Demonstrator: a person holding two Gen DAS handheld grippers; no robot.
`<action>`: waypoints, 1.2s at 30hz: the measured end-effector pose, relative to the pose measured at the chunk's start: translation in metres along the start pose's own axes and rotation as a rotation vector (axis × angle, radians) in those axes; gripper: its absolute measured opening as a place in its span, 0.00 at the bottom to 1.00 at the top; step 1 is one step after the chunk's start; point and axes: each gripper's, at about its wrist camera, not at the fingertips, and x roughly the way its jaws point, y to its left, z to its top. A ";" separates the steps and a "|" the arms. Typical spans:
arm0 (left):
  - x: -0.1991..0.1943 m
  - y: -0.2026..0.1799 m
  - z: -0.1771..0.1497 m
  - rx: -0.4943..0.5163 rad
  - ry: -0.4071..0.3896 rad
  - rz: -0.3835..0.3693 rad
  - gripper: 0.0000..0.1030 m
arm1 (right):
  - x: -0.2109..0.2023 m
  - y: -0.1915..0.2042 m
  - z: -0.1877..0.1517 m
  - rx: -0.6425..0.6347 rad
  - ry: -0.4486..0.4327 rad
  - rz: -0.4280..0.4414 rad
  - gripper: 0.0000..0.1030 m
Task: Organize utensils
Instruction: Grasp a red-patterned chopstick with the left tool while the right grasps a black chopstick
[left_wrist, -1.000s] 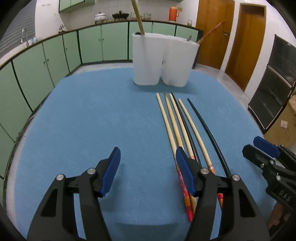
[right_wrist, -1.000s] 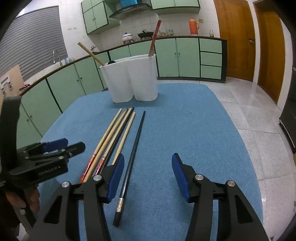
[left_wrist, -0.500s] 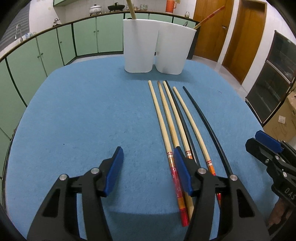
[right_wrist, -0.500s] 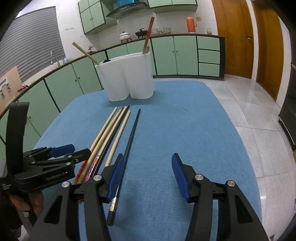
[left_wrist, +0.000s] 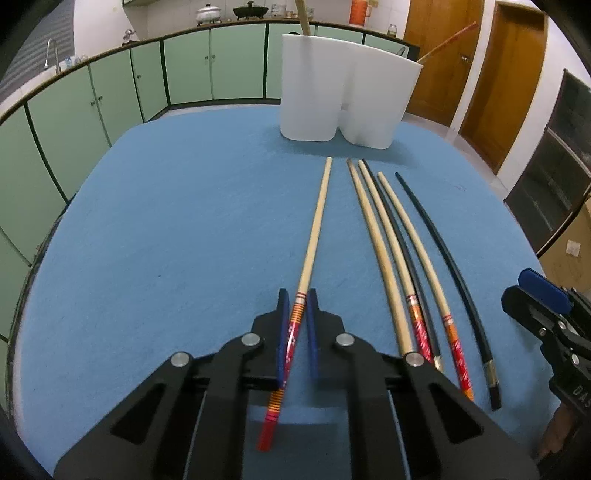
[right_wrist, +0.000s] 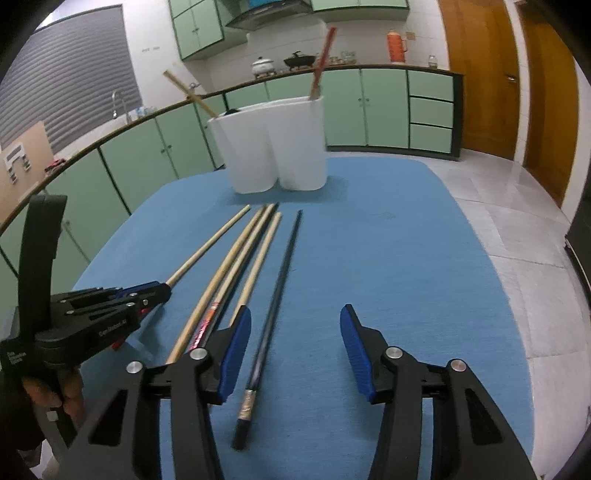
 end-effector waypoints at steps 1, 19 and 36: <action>-0.002 0.001 -0.002 -0.002 -0.001 0.003 0.07 | 0.002 0.003 0.000 -0.007 0.008 0.007 0.43; -0.009 0.010 -0.008 -0.059 -0.008 0.027 0.05 | 0.025 0.012 -0.005 -0.029 0.125 -0.043 0.06; -0.003 0.011 0.000 -0.052 -0.001 0.004 0.19 | 0.021 -0.014 0.003 0.065 0.079 -0.047 0.09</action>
